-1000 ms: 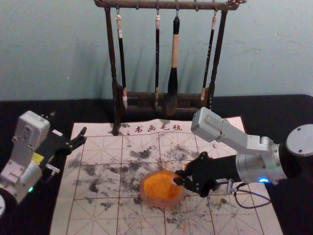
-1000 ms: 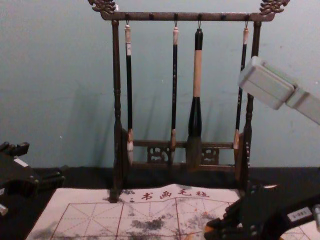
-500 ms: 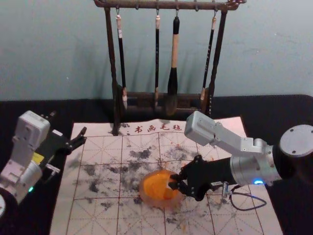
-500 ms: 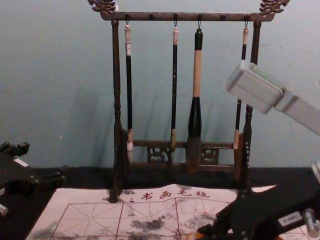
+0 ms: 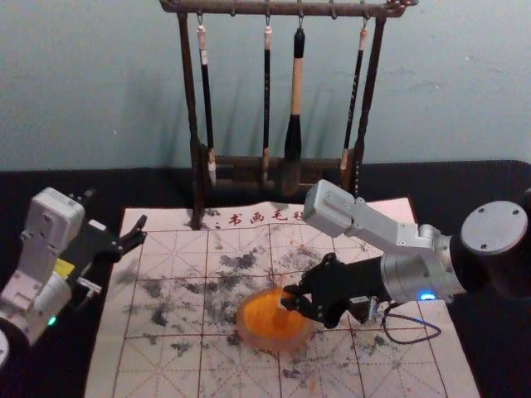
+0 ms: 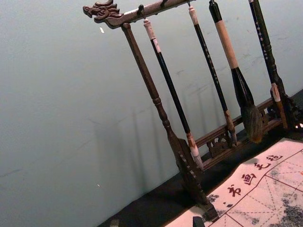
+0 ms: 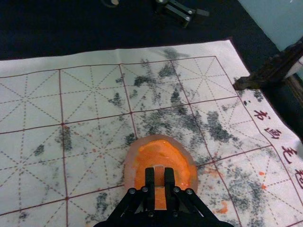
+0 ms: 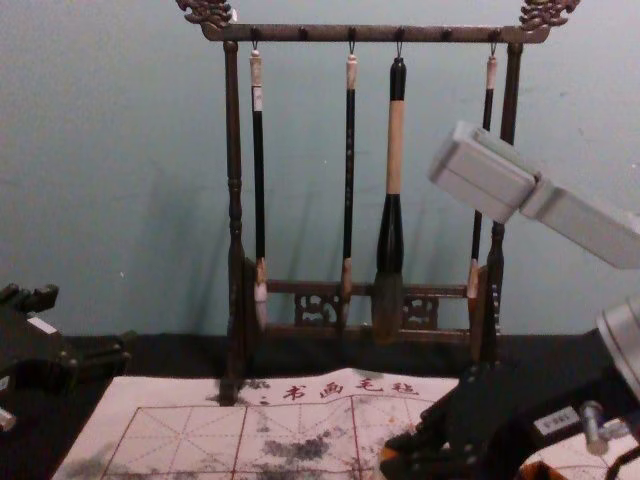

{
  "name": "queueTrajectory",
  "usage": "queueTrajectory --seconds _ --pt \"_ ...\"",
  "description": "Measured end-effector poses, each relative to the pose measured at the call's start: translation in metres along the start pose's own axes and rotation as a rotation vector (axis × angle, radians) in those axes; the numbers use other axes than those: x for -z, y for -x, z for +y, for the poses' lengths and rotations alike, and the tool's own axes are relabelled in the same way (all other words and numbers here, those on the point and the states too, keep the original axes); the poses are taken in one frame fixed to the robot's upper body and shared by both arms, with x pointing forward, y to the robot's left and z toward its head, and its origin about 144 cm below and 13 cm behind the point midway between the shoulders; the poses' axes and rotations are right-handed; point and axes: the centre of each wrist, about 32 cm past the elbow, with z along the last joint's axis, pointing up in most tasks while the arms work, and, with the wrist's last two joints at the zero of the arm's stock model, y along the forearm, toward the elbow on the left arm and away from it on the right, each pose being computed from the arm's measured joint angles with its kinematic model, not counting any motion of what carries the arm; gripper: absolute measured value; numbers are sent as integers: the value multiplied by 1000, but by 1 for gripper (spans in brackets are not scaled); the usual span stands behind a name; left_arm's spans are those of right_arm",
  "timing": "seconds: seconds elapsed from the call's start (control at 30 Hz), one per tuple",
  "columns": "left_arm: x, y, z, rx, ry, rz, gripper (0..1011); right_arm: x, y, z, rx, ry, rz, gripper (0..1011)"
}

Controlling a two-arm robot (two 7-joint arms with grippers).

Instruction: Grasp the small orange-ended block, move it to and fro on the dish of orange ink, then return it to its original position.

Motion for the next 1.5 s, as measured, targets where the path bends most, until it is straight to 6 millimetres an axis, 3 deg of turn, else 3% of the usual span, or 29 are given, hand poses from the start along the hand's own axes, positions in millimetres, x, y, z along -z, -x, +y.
queueTrajectory --seconds 1.5 --pt "0 0 0 0 0 0 1001 5 5 -16 9 -38 22 85"
